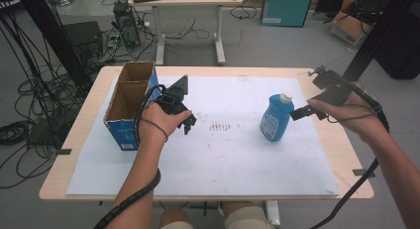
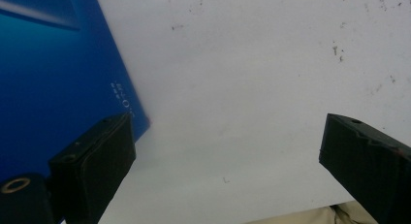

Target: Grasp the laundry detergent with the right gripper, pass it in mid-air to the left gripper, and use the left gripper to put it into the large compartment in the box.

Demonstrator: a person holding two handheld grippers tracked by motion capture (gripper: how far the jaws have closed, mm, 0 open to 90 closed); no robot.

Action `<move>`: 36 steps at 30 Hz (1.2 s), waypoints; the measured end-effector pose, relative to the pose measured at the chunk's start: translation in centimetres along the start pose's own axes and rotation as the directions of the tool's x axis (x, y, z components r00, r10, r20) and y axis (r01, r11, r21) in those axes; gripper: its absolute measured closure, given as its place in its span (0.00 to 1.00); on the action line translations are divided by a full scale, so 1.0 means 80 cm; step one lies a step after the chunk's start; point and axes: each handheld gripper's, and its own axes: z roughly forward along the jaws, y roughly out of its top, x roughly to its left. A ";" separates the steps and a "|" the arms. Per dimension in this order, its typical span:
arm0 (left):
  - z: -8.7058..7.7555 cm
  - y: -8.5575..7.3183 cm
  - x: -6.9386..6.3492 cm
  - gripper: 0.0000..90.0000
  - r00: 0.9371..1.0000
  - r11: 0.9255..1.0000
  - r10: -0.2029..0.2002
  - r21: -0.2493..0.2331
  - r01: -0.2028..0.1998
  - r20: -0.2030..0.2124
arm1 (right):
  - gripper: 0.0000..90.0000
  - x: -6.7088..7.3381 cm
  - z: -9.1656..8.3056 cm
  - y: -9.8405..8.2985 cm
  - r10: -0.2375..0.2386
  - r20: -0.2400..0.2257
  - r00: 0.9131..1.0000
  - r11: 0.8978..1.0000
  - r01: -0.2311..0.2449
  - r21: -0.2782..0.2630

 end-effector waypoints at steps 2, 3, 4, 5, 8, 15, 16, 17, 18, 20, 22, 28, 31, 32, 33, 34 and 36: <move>0.001 0.000 -0.001 0.07 1.000 1.000 0.002 -0.002 -0.002 0.001 | 0.06 -0.003 0.005 -0.009 0.004 0.007 1.000 1.000 -0.004 -0.025; 0.001 0.000 -0.001 0.07 1.000 1.000 0.002 -0.002 -0.002 0.001 | 0.06 -0.003 0.005 -0.009 0.004 0.007 1.000 1.000 -0.004 -0.025; 0.001 0.000 -0.001 0.07 1.000 1.000 0.005 0.000 -0.005 0.004 | 0.05 -0.008 0.011 -0.017 0.005 0.005 1.000 0.999 -0.005 -0.046; 0.002 0.001 -0.002 0.07 1.000 1.000 0.007 -0.004 -0.007 0.001 | 0.05 -0.010 0.015 -0.021 0.004 0.011 1.000 0.999 -0.004 -0.054; 0.004 0.002 -0.003 0.07 1.000 1.000 0.011 -0.002 -0.011 0.000 | 0.05 -0.016 0.025 -0.031 0.003 0.026 1.000 0.997 -0.001 -0.079; 0.007 0.003 -0.003 0.07 1.000 1.000 0.014 -0.003 -0.014 0.002 | 0.04 -0.022 0.043 -0.044 -0.001 0.061 0.998 0.991 0.009 -0.132; 0.008 0.003 -0.002 0.07 1.000 1.000 0.014 -0.004 -0.014 -0.001 | 0.04 -0.022 0.051 -0.048 -0.007 0.074 0.997 0.989 0.018 -0.146; 0.009 0.003 -0.002 0.07 1.000 1.000 0.012 -0.004 -0.012 0.000 | 0.04 -0.022 0.054 -0.049 -0.007 0.078 0.997 0.988 0.019 -0.154; 0.009 0.004 -0.001 0.07 1.000 1.000 0.012 -0.002 -0.012 0.000 | 0.04 -0.022 0.058 -0.051 -0.011 0.085 0.996 0.987 0.025 -0.161; 0.008 0.004 -0.001 0.07 1.000 1.000 0.016 -0.004 -0.016 -0.002 | 0.04 -0.023 0.067 -0.053 -0.016 0.094 0.995 0.984 0.032 -0.176; 0.008 0.004 -0.001 0.07 1.000 1.000 0.018 -0.008 -0.018 -0.002 | 0.04 -0.023 0.075 -0.055 -0.015 0.096 0.995 0.981 0.034 -0.193; 0.007 0.005 -0.001 0.07 1.000 1.000 0.022 -0.015 -0.022 -0.002 | 0.04 -0.021 0.096 -0.060 -0.025 0.120 0.993 0.971 0.053 -0.233; 0.007 0.005 -0.001 0.07 1.000 1.000 0.025 -0.018 -0.025 -0.004 | 0.04 -0.022 0.105 -0.063 -0.022 0.130 0.991 0.964 0.056 -0.262; 0.007 0.005 -0.001 0.07 1.000 1.000 0.025 -0.018 -0.025 -0.004 | 0.04 -0.022 0.105 -0.063 -0.022 0.130 0.991 0.964 0.056 -0.262; 0.007 0.005 0.000 0.07 1.000 0.999 0.028 -0.018 -0.028 -0.006 | 0.04 -0.023 0.110 -0.064 -0.019 0.138 0.990 0.959 0.057 -0.277; 0.007 0.005 0.000 0.07 1.000 0.999 0.027 -0.019 -0.027 -0.004 | 0.04 -0.023 0.113 -0.065 -0.015 0.144 0.990 0.955 0.057 -0.289; 0.008 0.005 -0.001 0.07 1.000 0.999 0.026 -0.018 -0.026 -0.006 | 0.03 -0.024 0.118 -0.067 -0.014 0.157 0.987 0.952 0.061 -0.300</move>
